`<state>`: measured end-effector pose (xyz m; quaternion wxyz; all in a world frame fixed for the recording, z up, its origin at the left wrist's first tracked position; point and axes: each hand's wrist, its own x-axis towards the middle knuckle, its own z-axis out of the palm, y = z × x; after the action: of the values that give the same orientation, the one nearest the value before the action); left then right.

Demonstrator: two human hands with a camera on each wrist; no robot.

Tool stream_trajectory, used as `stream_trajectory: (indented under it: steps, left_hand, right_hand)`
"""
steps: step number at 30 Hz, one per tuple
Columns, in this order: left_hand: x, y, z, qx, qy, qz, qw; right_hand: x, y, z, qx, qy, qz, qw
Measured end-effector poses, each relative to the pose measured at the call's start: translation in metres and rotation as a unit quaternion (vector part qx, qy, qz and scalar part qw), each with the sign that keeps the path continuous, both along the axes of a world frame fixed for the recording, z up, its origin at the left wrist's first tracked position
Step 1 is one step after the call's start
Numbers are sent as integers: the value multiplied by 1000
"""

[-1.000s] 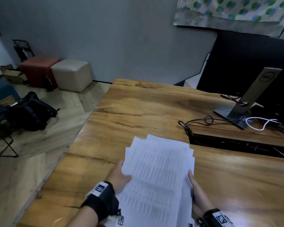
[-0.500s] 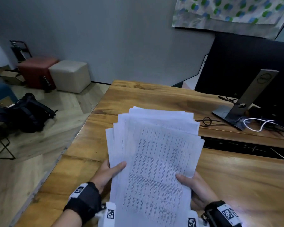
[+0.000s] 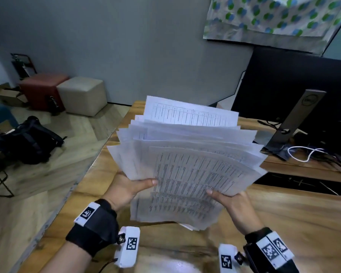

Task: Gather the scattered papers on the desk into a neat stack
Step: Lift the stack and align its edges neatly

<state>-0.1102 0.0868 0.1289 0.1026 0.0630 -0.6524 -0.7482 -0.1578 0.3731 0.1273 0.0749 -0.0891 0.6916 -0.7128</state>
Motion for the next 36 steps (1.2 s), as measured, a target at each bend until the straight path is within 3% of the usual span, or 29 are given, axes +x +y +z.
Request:
stream_trajectory:
  steps: [6,10,14,18,22,28,31,36]
  left_hand:
    - [4,7,-12,-8,-37,66,997]
    - [6,8,-7,-12,2,86,996]
    - [6,6,1,-16,21,78,997]
    - [10,3,16,-34,57,92,994]
    - [10,-3,23,-17,85,61,994]
    - [10,-9,19,30,83,43,995]
    - [14,-14,13,59,57,-12,997]
    - [11,-24,34,-16,82,-30,996]
  right_hand:
    - [7,-12,-8,-29,18,-32,999]
    - [6,-9,-13,-81,-3,-28,996]
    - [4,-6,-10,-41,-3,-4,999]
    - [6,-11,6,-62,46,-9,997]
    - [6,-13,10,-66,68,-14,995]
    - [6,-10,6,-95,-1,20,995]
    - [7,-8,1,-112,-41,29,992]
    - [5,-2,8,-53,-25,38,998]
